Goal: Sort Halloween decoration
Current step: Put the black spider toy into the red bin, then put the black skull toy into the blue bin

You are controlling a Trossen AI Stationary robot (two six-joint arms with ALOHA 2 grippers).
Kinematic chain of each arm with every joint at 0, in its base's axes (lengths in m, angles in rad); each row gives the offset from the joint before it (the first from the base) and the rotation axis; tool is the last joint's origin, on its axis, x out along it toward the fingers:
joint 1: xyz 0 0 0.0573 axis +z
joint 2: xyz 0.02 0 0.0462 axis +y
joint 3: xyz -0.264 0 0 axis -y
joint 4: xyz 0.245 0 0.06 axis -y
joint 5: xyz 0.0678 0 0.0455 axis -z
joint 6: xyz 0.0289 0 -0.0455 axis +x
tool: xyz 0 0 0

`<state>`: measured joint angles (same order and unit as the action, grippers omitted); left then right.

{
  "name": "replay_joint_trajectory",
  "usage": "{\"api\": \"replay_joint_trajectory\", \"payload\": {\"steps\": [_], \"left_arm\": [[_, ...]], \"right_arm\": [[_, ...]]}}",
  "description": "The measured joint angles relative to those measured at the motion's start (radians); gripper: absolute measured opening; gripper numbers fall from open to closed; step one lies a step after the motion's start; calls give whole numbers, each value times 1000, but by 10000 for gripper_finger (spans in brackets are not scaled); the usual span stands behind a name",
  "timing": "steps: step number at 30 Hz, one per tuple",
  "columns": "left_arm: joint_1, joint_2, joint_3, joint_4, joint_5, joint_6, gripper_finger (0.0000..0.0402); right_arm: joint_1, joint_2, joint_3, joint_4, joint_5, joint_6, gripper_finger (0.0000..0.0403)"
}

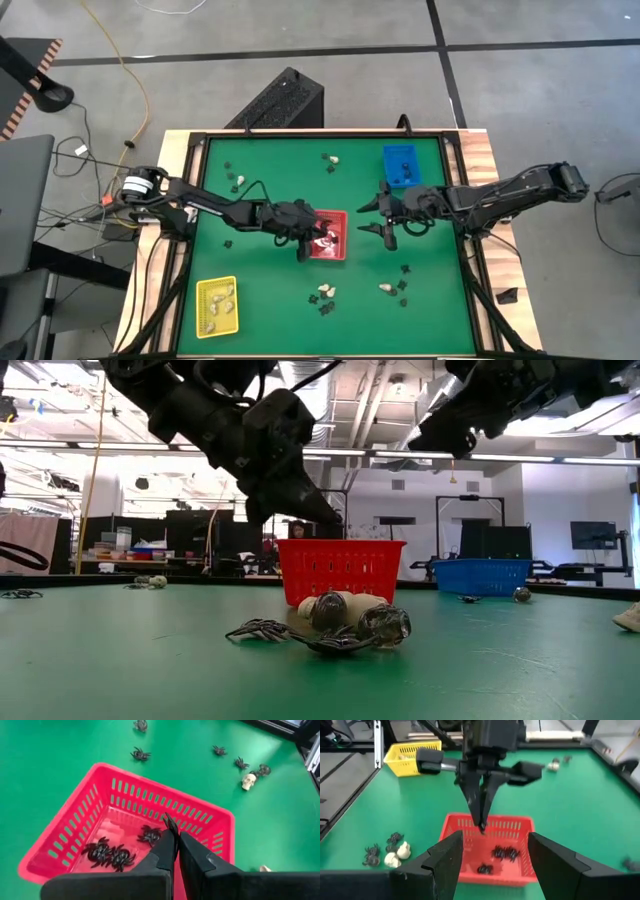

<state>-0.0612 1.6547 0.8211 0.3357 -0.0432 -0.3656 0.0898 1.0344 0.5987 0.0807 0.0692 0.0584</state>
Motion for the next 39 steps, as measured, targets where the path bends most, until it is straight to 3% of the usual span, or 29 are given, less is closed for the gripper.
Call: {"api": "replay_joint_trajectory", "payload": {"steps": [13, 19, 26, 30, 35, 39], "left_arm": [[19, -5, 0, -5, 45, 17, 110], [68, -116, 1, -105, 78, 44, 122], [48, -274, -80, -74, -93, 151, 119], [26, -333, -229, 162, -146, 154, 119], [9, -339, -415, 575, -120, 160, 119], [7, -334, -479, 681, -118, 161, 119]], "right_arm": [[71, 5, 0, -237, 52, 156, 255], [142, 61, 0, -305, 241, 218, 255], [214, 223, 0, -309, 475, 357, 255], [225, 310, -1, -304, 558, 490, 255], [222, 331, 0, -401, 621, 688, 255], [216, 266, 0, -607, 621, 918, 255]]}}
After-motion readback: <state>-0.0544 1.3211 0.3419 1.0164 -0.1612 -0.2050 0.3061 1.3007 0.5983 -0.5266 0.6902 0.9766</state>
